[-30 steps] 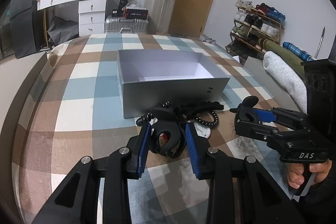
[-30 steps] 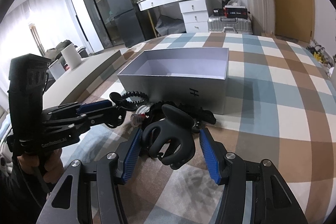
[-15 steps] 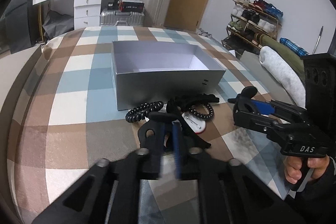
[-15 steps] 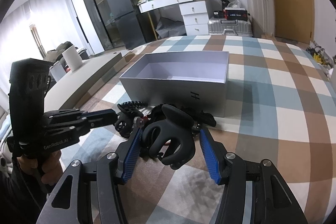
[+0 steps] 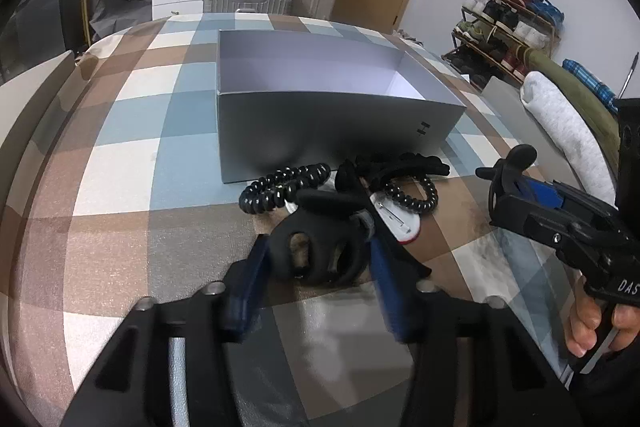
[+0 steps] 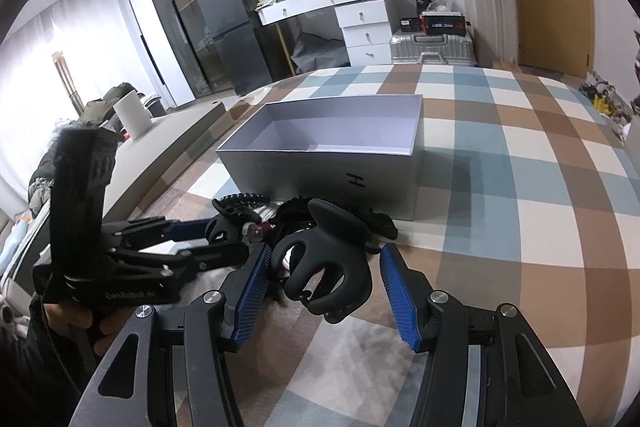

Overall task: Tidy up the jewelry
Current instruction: 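Lower the left tool onto another black claw clip and grasp it, then carry both claw clips into the grey box and open both tools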

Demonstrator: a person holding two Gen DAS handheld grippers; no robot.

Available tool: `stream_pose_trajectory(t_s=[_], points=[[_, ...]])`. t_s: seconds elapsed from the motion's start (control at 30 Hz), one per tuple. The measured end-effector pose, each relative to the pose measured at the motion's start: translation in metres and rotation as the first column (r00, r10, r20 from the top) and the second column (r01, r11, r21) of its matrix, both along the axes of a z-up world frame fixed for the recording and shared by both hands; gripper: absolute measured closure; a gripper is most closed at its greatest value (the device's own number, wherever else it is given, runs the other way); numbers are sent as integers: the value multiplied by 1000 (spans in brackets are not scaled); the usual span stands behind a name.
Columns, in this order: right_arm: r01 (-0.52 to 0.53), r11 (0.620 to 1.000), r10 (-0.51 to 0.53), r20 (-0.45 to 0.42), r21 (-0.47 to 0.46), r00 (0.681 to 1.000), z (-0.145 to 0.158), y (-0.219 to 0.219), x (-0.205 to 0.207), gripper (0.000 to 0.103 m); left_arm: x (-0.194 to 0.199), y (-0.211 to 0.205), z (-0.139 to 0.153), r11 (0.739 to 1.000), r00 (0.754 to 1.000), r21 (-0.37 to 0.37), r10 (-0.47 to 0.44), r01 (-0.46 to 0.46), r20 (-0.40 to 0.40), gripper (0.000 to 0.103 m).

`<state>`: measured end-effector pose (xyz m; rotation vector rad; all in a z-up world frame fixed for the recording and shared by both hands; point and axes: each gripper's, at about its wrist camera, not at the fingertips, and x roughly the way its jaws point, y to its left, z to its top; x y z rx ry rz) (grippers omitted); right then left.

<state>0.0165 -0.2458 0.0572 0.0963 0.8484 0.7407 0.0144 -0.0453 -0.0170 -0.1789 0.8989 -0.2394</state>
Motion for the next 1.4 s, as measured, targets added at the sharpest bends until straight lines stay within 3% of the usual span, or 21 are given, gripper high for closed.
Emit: stream_pose_trajectory(t_s=[0.27,0.57,0.97,1.23,1.4], points=[[1,1000,-1,9,10,1000,3,-1,-1,48,-20,-3,18,999,993,5,-50,49,105,61],[6,999,-7,40,31,999,12,2,-1,48,-21,4,42,999,976,-34,-7,14,217,61],[25,999,-28,91,34,995,28,8,22,48,7,7,48,998,966,-10,58,-57,253,61],[49,996,-53,63,70,997,28,12,47,48,28,10,48,995,955,28,86,-98,284,61],[65,994,-69,43,91,997,27,17,59,48,36,15,41,994,954,13,103,-112,283,61]])
